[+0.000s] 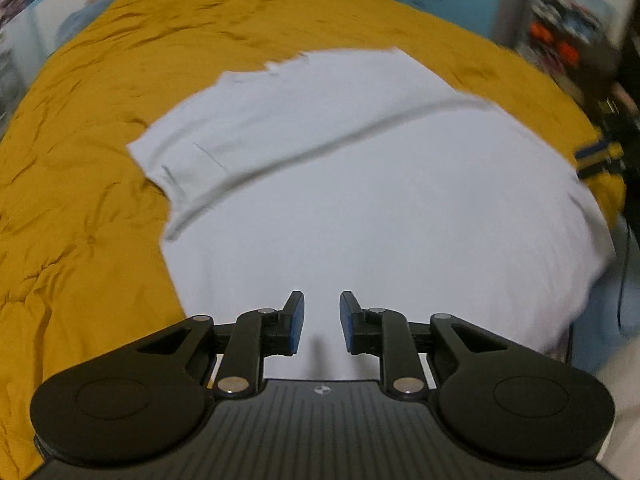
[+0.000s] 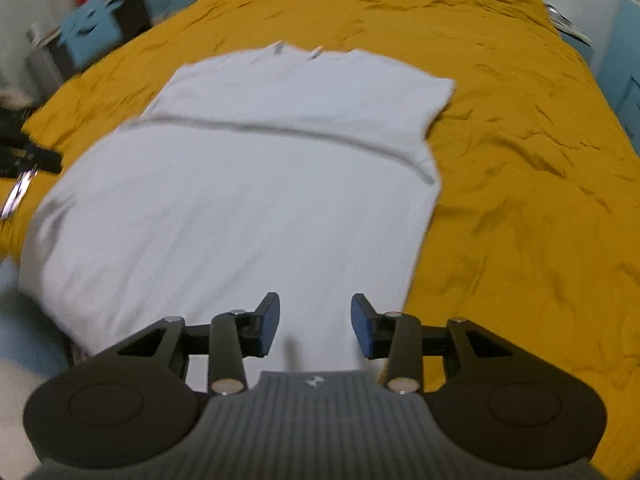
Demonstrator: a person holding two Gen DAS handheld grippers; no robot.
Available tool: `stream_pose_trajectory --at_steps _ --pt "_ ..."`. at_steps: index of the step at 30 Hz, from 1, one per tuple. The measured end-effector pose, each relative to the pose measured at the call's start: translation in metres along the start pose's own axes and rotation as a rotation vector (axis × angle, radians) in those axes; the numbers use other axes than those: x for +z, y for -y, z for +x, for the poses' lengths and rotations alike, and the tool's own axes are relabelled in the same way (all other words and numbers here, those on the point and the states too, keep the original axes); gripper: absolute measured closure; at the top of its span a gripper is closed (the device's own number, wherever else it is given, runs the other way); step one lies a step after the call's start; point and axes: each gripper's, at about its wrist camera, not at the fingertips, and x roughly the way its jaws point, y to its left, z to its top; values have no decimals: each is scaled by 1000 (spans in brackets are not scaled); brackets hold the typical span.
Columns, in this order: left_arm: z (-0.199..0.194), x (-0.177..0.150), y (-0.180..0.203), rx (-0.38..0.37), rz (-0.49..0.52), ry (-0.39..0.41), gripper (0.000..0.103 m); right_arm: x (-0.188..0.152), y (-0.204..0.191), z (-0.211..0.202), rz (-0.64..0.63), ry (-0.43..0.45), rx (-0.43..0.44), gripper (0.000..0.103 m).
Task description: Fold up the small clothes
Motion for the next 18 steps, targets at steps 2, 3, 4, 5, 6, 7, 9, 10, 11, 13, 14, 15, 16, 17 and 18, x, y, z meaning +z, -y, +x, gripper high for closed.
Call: stream_pose_trajectory --at_steps 2,3,4,5,6,7,9,10,11,13,14,15,16,17,18 --pt "-6 -13 16 -10 72 -13 71 -14 -12 -4 -48 -9 23 63" --pt "-8 -19 24 -12 108 -20 69 -20 -18 -5 -74 -13 34 56" --pt "-10 -26 32 -15 149 -31 69 -26 -24 -6 -103 -16 41 55" --pt "-11 -34 39 -16 185 -44 69 -32 -29 -6 -131 -19 40 54" --pt "-12 -41 47 -14 225 -63 67 -39 -35 -6 -158 -23 33 54" --pt "-13 -49 52 -9 254 -79 66 -45 -40 -7 -182 -26 25 53" --pt "-13 -63 64 6 313 -109 58 -57 -47 -7 -222 -32 16 50" --pt "-13 -71 69 17 342 -121 56 -63 -50 -8 -244 -35 7 50" --pt "-13 -77 75 28 369 -131 53 -69 -53 -8 -265 -41 -2 50" --pt "-13 -90 86 50 432 -145 51 -79 -58 -6 -309 -50 -30 43" --pt "-13 -95 91 65 461 -147 47 -84 -61 -5 -333 -53 -45 36" --pt "-12 -101 95 84 489 -146 42 -87 -61 -4 -360 -58 -53 36" --pt "-10 -106 98 108 517 -142 40 -92 -63 -2 -390 -65 -60 36" --pt "-8 -110 99 127 538 -139 36 -95 -65 1 -418 -73 -71 36" --pt "-4 -115 101 144 557 -140 34 -98 -67 3 -445 -81 -86 36"
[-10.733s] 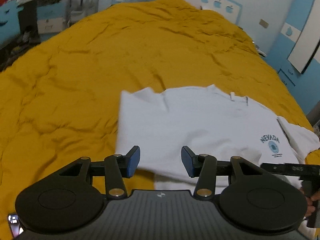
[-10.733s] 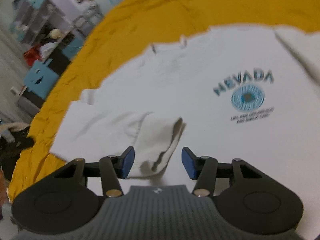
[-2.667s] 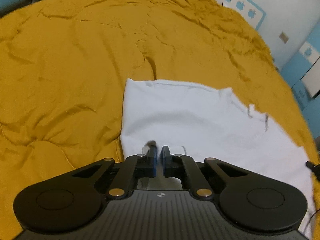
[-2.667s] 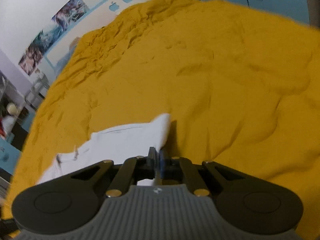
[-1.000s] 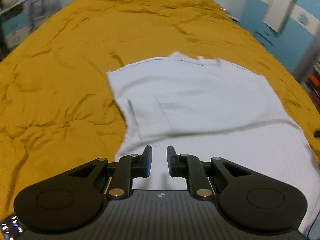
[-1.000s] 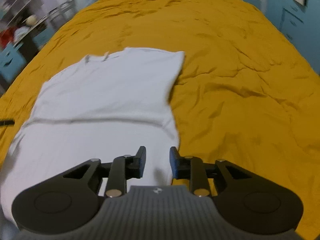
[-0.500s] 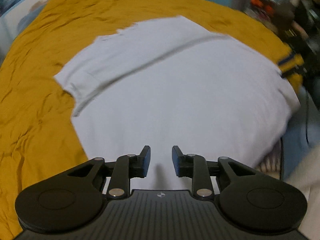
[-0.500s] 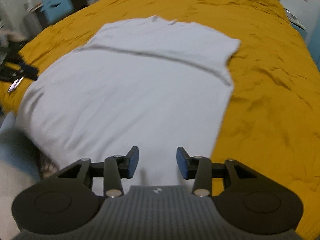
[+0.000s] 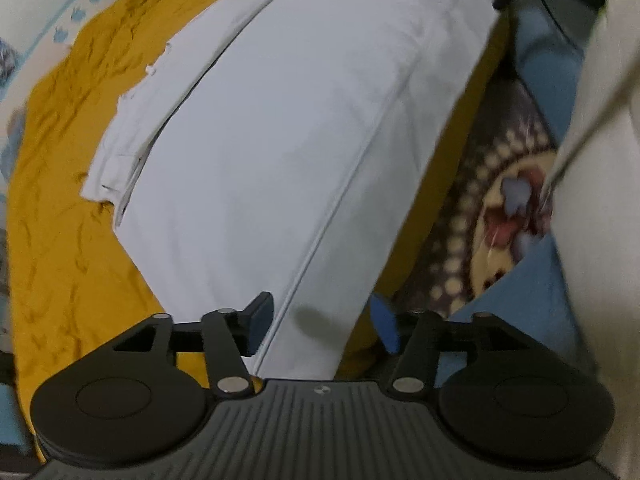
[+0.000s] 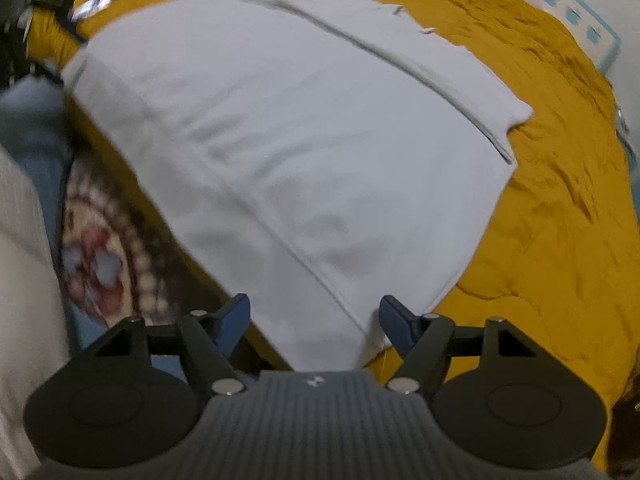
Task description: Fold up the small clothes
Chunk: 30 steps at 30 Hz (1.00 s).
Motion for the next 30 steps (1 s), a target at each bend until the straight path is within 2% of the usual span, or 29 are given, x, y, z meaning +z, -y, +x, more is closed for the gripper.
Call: stream_pose_trajectory --at_steps 3,8,13,16,17,18,19,20,21,22,23,24,26,30 --pt "13 -3 12 53 67 -51 33 -1 -8 8 -67 -16 -23 32" --pt "38 -7 31 188 191 -118 33 -5 -16 20 -146 -38 -61 30" --pt "50 -11 39 236 244 -127 32 -13 -27 32 -250 -50 -103 28" --pt "53 -12 40 252 232 -121 35 -19 -37 39 -336 -66 -136 25" --pt "53 -12 40 249 219 -119 44 -21 -38 41 -355 -71 -147 28" --pt "50 -12 38 254 202 -113 53 -21 -40 41 -368 -71 -164 40" --pt "46 -11 35 256 182 -109 58 -21 -41 39 -374 -66 -191 48" --pt "41 -10 29 245 148 -101 67 -20 -39 36 -370 -63 -207 56" --pt "32 -8 23 233 97 -86 80 -18 -35 30 -354 -56 -203 69" --pt "24 -6 14 215 42 -69 83 -16 -31 22 -327 -42 -189 78" --pt "15 -4 5 187 -25 -52 89 -12 -26 14 -297 -30 -168 91" --pt "6 -3 -4 163 -88 -34 91 -10 -22 6 -268 -20 -140 103" --pt "-11 -3 -23 123 -191 4 92 -4 -15 -12 -232 7 -118 103" --pt "-36 4 -55 102 -310 72 93 11 -2 -39 -185 57 -141 103"
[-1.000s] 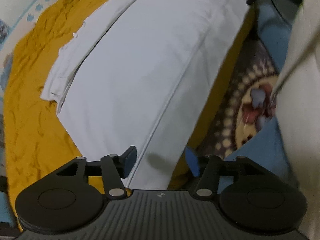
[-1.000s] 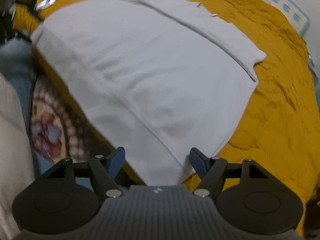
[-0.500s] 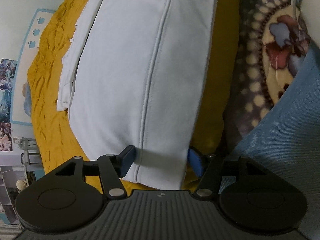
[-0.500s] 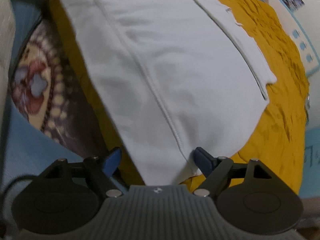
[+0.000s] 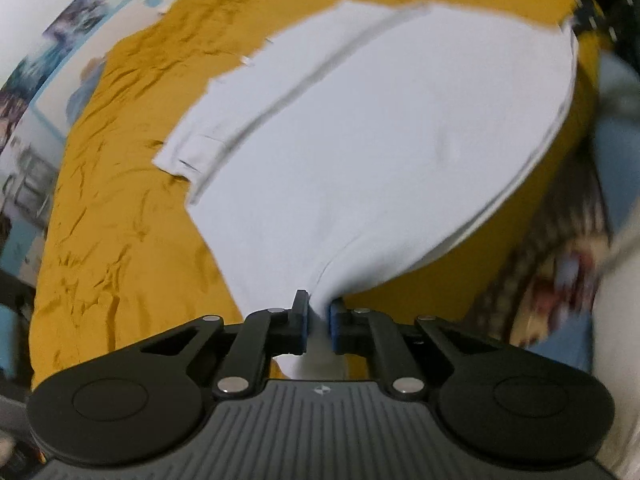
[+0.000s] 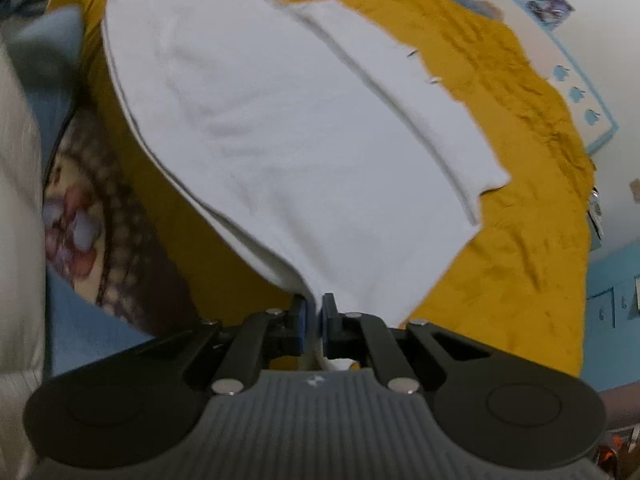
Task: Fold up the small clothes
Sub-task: 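Lower the hem onto the folded body and open both grippers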
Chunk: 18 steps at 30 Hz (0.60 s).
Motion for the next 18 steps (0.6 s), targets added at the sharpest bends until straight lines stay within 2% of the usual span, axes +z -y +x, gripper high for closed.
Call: stream_pose_trajectory --at_steps 4,8,13,18 --pt "1 25 -28 12 -90 54 93 19 34 -7 89 47 -38 103" --pt "25 55 -61 -10 -201 78 93 38 69 10 182 54 -40 103" --pt "64 77 -97 -96 -350 83 93 58 109 53 305 54 2 103" --pt "107 77 -117 -198 -457 42 92 66 131 97 372 53 34 103"
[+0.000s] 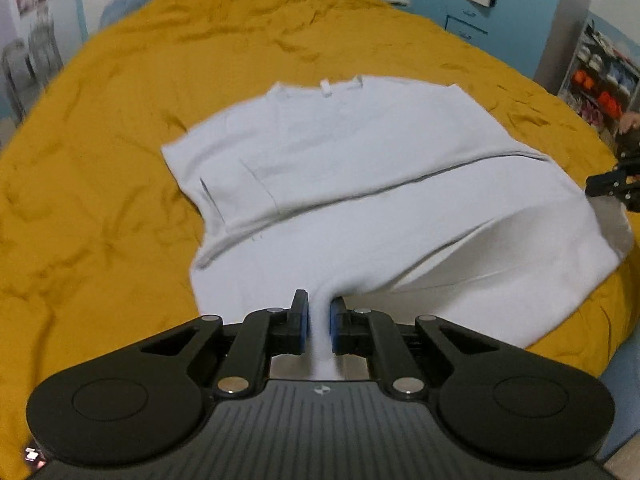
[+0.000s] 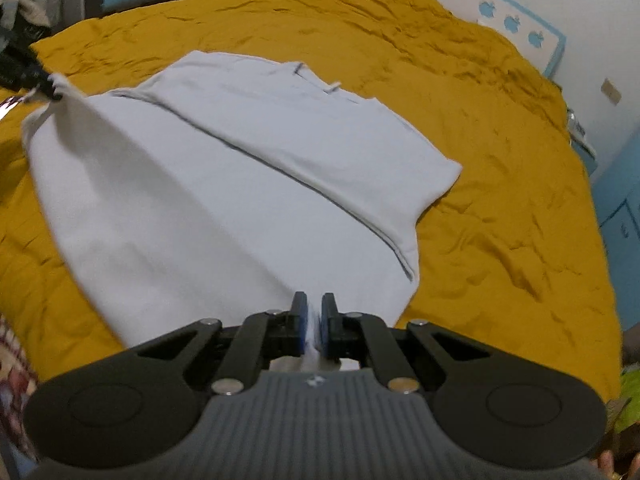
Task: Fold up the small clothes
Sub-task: 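Lower the hem onto the folded body and open both grippers, then close both grippers on the middle of the sweatshirt hem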
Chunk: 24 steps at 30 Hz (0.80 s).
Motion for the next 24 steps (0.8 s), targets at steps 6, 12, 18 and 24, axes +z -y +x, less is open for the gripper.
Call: stream_pose_trajectory --at_steps 6,12,18,24 --pt "24 -4 -33 -97 -158 -32 76 3 30 25 199 8 46 96" --pt "13 3 -64 -254 -290 21 53 0 65 12 419 30 139 73" --pt "9 15 -66 -270 -244 33 41 -9 69 5 441 -39 176 60" --pt "30 10 -70 -240 -234 -23 41 -26 74 3 501 -72 217 60"
